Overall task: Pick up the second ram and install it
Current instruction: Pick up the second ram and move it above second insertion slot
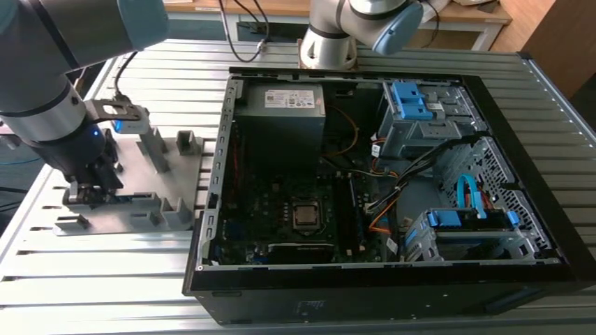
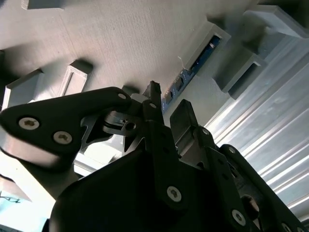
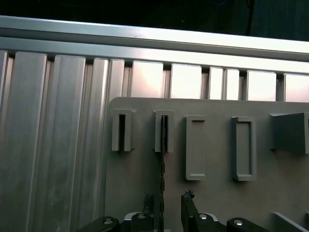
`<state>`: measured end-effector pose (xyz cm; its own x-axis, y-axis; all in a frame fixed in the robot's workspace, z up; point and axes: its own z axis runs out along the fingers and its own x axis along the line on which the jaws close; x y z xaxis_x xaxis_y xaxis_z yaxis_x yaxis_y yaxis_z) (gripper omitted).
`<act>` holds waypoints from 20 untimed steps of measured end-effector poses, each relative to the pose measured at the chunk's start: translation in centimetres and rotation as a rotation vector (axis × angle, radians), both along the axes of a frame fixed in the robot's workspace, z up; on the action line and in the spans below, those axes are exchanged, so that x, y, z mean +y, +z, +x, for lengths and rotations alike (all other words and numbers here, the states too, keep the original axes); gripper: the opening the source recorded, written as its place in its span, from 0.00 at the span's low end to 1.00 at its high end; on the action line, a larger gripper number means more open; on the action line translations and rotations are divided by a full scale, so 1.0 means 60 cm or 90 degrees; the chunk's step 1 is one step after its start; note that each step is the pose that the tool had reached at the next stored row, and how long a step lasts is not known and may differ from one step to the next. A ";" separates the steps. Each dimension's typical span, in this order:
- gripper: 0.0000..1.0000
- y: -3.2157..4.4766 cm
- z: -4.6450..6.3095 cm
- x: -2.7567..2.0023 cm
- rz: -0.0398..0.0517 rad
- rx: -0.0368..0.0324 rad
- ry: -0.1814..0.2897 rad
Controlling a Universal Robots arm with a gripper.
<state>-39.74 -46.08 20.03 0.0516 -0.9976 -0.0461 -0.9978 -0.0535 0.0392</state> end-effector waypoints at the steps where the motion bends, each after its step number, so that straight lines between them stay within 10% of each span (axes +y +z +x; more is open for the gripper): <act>1: 0.36 -0.003 0.000 0.0000 0.0000 0.0000 0.000; 13: 0.34 -0.015 0.000 -0.0001 0.0000 0.0002 0.000; 20: 0.14 -0.015 0.000 -0.0001 0.0000 0.0002 0.000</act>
<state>-39.74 -46.09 19.13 0.0516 -0.9976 -0.0461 -0.9978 -0.0534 0.0395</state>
